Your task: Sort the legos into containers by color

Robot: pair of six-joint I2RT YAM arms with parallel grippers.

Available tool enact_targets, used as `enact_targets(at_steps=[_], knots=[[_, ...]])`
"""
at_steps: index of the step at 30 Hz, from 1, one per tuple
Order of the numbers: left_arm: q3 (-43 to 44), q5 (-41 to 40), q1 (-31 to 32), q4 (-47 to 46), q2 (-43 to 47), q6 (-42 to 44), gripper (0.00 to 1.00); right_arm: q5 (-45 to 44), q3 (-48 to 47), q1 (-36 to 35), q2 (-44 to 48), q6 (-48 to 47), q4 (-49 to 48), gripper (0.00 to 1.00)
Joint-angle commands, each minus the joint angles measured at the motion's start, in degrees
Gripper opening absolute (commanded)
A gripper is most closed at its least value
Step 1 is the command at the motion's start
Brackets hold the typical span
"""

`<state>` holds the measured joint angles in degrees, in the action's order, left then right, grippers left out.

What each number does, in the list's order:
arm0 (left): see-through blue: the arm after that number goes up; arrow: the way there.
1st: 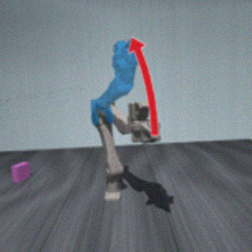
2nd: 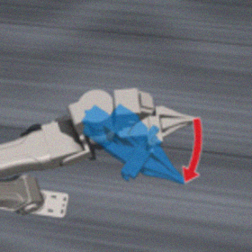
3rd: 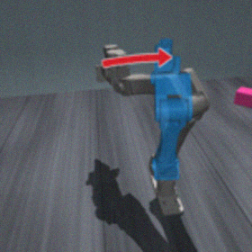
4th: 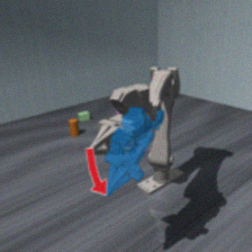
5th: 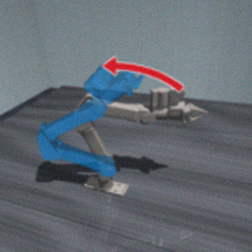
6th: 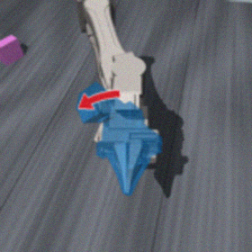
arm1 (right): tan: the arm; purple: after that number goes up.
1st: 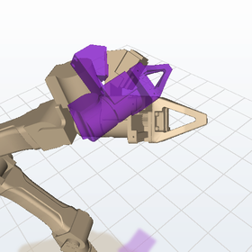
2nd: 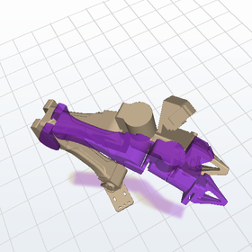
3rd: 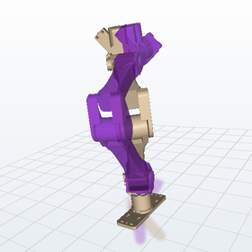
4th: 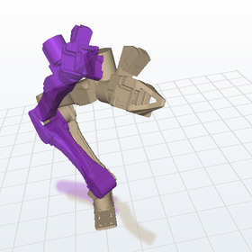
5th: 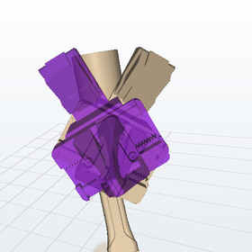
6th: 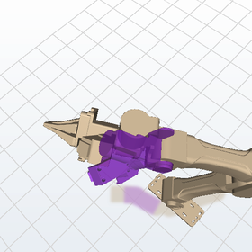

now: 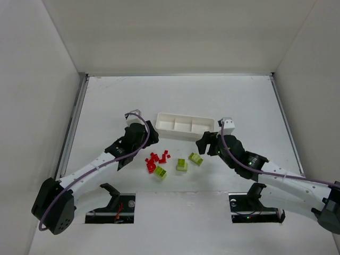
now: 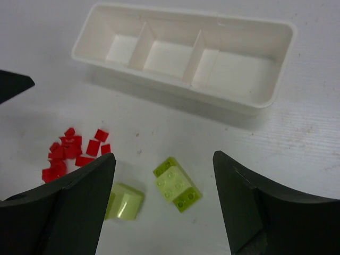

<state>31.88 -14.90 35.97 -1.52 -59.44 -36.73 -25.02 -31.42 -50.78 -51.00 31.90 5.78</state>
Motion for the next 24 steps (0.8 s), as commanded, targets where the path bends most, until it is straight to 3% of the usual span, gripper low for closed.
enact_targets(at_steps=[1,2,6,9,12,15,16,24], knots=[[2.75,1.88,0.81,-2.17,-1.03,1.05,0.63,-4.51,-0.31,-2.95,1.34,0.18,6.87,0.77],[2.75,2.24,0.99,-2.96,-1.20,0.79,0.63,-5.21,-0.31,-3.48,1.08,0.53,8.01,0.66],[3.10,5.13,1.69,-7.00,-2.08,1.22,0.62,-4.78,-0.92,-3.92,-0.85,3.60,11.96,0.36],[2.84,6.46,1.34,-7.97,-1.03,1.31,0.56,-3.64,-0.66,-4.10,-1.82,4.75,12.59,0.26],[1.70,6.98,1.52,-10.08,0.11,1.22,0.39,-2.41,-1.36,-4.19,-2.08,4.40,13.46,0.32],[2.49,9.26,0.91,-9.12,0.03,1.49,0.28,-1.79,-1.45,-5.15,-2.34,3.61,13.21,0.60],[2.49,9.97,0.73,-8.85,0.20,1.49,0.26,-1.53,-1.28,-5.24,-3.22,3.26,12.42,0.62],[1.78,11.20,0.03,-8.50,1.61,1.22,0.28,1.63,-3.30,-7.26,-11.13,0.89,11.10,0.69]])
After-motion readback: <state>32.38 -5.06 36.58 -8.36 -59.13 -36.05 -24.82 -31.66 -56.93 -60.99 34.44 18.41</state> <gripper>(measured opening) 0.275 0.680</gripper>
